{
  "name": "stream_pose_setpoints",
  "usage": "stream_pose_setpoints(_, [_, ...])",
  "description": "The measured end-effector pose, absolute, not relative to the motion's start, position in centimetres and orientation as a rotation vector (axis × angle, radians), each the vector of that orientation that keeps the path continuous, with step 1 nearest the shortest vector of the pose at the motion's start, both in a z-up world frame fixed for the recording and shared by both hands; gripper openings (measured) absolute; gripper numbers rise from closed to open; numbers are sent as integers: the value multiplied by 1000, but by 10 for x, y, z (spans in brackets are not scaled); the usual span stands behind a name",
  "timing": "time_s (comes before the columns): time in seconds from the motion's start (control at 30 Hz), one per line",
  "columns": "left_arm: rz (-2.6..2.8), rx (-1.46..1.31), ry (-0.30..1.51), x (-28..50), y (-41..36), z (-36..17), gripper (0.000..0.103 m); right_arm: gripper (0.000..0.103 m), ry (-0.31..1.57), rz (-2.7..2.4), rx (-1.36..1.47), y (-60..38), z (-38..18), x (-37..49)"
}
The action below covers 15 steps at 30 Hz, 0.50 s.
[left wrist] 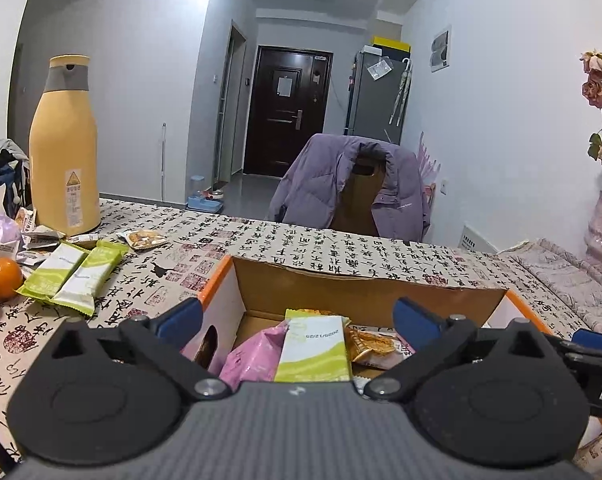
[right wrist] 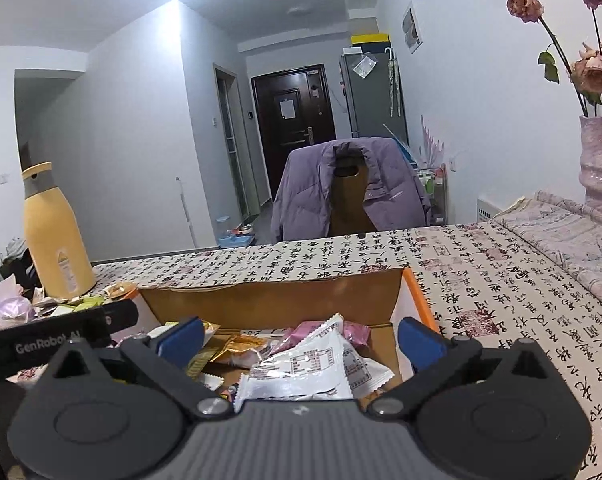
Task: Organize snacks
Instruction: 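Carry both held snacks into the cardboard box and open both grippers, then withdraw both tools from the box toward the remaining packets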
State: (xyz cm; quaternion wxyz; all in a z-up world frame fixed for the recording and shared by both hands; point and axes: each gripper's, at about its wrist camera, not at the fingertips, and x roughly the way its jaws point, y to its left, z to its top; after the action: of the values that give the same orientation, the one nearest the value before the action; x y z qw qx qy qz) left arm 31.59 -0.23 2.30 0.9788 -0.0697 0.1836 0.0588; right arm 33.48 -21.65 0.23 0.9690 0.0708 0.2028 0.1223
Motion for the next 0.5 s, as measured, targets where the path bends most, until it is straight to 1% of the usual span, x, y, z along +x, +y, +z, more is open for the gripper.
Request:
stream_pose_setpoints(0.23, [139, -160, 354, 309, -4, 36, 103, 103, 406, 240, 134, -217, 11, 333])
stream_pose_setpoints(0.5, [152, -174, 354, 283, 5, 57, 103, 103, 362, 252, 92, -218, 36, 302])
